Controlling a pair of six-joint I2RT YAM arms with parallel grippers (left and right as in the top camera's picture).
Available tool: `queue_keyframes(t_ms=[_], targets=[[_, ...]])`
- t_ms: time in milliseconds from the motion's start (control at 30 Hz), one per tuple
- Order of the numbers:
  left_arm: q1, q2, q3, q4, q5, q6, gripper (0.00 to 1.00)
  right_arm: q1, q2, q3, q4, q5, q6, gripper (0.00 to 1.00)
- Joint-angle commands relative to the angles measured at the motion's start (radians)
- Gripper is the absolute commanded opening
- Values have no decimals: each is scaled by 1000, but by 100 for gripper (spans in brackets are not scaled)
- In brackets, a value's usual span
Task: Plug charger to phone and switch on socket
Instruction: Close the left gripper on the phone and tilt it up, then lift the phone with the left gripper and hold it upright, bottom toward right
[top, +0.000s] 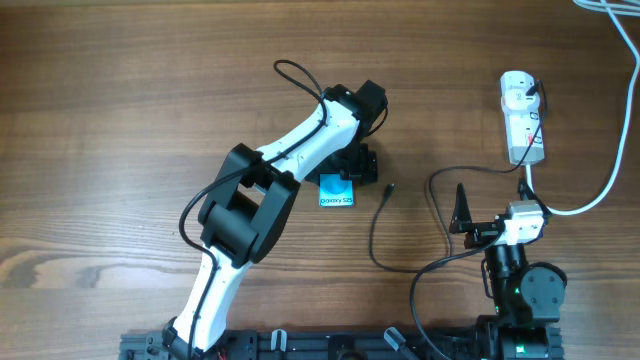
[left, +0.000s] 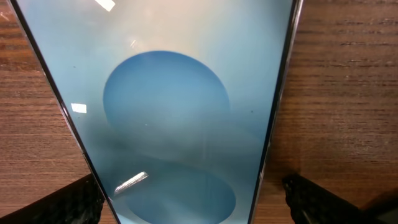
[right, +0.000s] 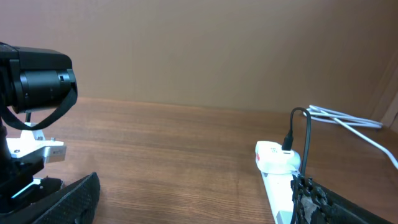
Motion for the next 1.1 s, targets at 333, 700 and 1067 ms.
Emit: queue_keyframes(t_ms=[333,700,1067], targets=[[51,51,-54,51,-29,5,98,8,-9,-2,2,17,-8,100],[51,51,-54,80,-29,5,86,8,-9,-2,2,17,-8,100],[51,51,-54,68,-29,4,74,8,-9,-2,2,17,-8,100]])
